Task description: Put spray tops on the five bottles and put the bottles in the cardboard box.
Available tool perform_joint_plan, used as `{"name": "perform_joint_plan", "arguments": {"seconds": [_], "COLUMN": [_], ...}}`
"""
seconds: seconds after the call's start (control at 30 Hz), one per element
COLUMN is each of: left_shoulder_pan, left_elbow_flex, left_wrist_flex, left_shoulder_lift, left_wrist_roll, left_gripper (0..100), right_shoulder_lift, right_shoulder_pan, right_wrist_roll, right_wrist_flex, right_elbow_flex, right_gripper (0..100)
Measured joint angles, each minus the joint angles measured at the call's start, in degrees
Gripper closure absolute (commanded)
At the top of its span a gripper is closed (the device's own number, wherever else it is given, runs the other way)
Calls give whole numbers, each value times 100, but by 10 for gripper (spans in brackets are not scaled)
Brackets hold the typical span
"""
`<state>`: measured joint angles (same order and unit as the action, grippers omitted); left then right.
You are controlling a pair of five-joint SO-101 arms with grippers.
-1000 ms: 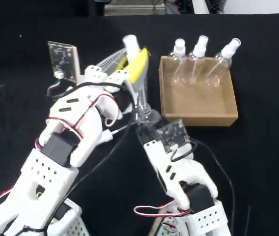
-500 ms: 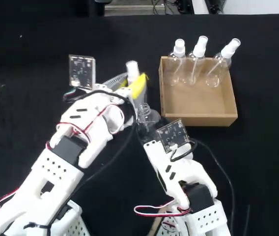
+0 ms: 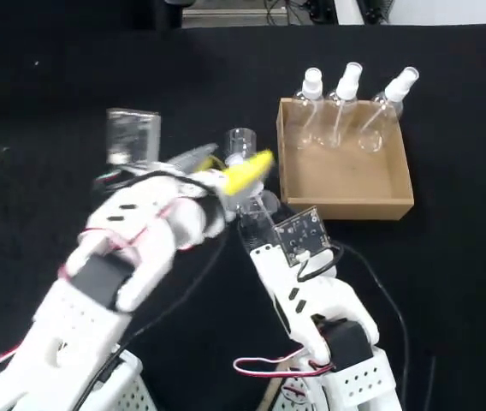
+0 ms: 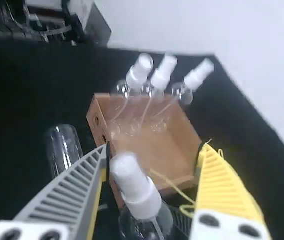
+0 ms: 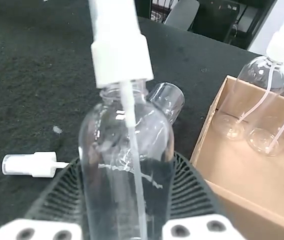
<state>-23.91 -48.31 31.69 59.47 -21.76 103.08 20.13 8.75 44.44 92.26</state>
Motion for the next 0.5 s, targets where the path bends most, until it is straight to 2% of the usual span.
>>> {"name": "perform_joint_plan", "arguments": {"seconds": [0.13,0.3,0.4,0.5], "left_shoulder_pan": [826,1960,2330,2391], "left_elbow_flex": [-158,-1125,-2048,-3051], "left_wrist_flex": [9,-35,-448,-1099], "left_shoulder_lift": [923,1600,1635,1679], "left_wrist_roll": [9,9,158,237], "left_gripper": [729,729,729,729], "right_shoulder_lift": [0,0,0,0], "right_shoulder_pan": [0,0,-79,-237], "right_wrist_roll": [0,0,0,-114], "right_wrist_flex": [0,0,9,79], "right_elbow_flex": [0,0,-114,-413], "right_gripper": [987,988,988,988]}}
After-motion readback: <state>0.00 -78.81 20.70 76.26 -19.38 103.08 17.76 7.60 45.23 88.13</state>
